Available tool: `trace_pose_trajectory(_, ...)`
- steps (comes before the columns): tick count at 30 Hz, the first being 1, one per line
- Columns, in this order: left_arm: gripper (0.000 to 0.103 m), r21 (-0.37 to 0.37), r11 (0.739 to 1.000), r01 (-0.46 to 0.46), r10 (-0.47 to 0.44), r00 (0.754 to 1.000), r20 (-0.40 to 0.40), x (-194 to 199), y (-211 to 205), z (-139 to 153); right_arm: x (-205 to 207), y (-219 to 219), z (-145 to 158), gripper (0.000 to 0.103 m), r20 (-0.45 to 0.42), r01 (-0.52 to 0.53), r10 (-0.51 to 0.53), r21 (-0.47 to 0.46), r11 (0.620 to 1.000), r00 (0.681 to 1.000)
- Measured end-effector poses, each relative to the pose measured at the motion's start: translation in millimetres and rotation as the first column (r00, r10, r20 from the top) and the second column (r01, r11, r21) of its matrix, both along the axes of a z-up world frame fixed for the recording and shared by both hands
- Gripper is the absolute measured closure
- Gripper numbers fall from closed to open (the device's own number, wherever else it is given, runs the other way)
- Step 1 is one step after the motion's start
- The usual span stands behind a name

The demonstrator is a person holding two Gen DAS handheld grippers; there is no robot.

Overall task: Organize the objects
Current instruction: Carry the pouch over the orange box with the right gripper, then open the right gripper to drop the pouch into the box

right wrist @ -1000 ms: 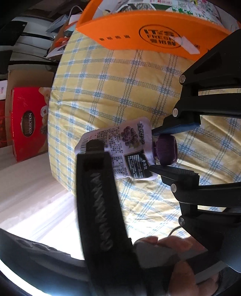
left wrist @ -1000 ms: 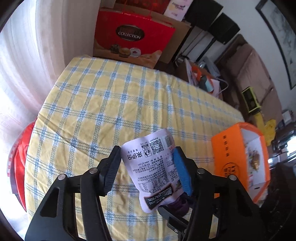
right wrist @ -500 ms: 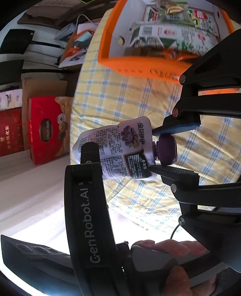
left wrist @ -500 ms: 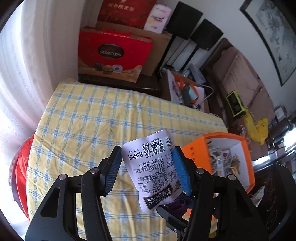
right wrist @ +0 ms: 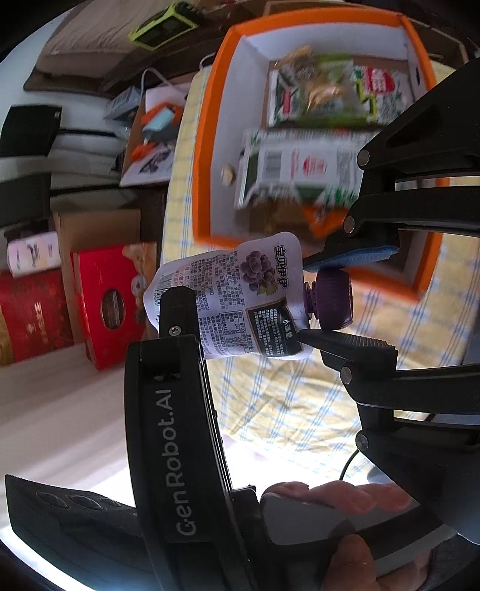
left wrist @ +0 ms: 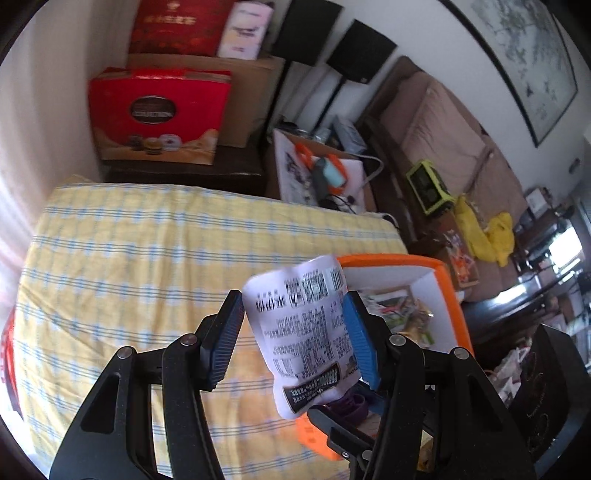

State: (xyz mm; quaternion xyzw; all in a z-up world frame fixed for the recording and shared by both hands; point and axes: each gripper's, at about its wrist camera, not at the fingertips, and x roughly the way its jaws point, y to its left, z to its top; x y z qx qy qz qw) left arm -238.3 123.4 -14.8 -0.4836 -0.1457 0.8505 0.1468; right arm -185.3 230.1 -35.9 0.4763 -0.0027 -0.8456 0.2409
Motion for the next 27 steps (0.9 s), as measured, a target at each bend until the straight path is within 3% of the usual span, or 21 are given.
trace_pose_trajectory(5,0.052,-0.015,0.998,0.063,-0.063,0.998,0.027,-1,43,-13,0,30,-2,0.071,0.000,0.048,-0.048,0.005,0.999,0.999)
trace_pose_trajectory(9,0.052,0.014,0.994,0.105,-0.106,0.992,0.074,2,68,-29,1,56,-9,0.071,0.013,0.093,-0.093,0.004,0.996,0.996)
trace_pose_trajectory(15,0.052,-0.003,0.987,0.158,-0.157,0.986,0.050,3,94,-23,3,83,-18,0.071,0.026,0.149,-0.149,0.009,0.989,0.988)
trace_pose_trajectory(27,0.052,-0.151,0.978,0.147,-0.154,0.987,-0.036,22,72,-1,-2,115,-37,0.070,0.044,0.268,-0.268,0.022,0.963,0.962)
